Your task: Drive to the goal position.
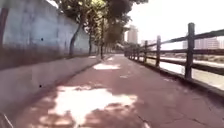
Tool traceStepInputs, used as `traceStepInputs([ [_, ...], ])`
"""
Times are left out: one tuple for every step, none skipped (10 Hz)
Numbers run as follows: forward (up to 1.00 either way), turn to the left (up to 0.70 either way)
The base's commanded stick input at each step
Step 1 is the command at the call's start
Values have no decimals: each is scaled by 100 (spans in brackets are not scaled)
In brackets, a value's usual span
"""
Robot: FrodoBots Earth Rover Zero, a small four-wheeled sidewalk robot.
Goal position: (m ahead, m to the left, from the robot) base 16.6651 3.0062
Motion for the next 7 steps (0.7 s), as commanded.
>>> traceStepInputs([
  [70,0],
  [70,0],
  [70,0],
  [70,0],
  [70,0],
  [70,0],
  [70,0],
])
